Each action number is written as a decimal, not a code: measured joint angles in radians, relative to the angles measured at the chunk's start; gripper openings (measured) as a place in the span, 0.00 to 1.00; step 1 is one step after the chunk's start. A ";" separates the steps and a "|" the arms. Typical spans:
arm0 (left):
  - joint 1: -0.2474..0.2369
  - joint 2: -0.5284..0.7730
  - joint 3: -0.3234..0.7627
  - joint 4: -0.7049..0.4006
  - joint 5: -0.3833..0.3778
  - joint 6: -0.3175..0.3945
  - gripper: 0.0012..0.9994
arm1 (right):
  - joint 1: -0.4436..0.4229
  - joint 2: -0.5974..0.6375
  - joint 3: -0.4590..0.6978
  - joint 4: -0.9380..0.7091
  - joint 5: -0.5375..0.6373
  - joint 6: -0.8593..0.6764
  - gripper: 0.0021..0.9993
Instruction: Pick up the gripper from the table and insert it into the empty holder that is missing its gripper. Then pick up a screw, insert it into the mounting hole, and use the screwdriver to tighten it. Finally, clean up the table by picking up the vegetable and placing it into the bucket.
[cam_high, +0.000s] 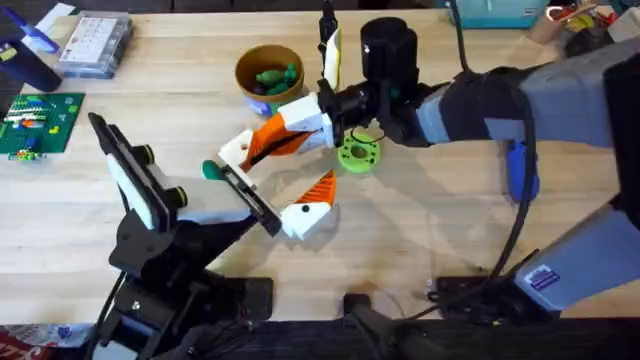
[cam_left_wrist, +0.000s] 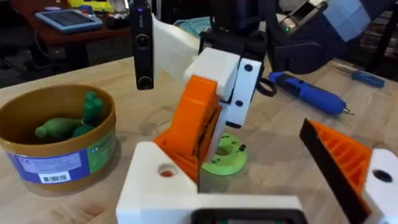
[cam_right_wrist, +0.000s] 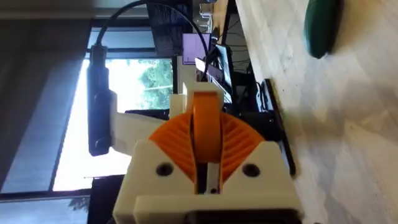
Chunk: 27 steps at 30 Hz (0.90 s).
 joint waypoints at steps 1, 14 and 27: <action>0.000 0.000 0.000 0.000 0.003 0.000 0.99 | 0.001 0.000 0.000 0.000 0.002 0.000 0.16; -0.004 0.000 0.000 0.000 0.015 0.001 0.99 | 0.029 0.000 0.000 0.010 -0.008 -0.004 0.31; -0.015 0.000 0.000 0.001 0.088 0.004 0.99 | 0.048 0.000 0.000 0.040 -0.006 -0.007 0.51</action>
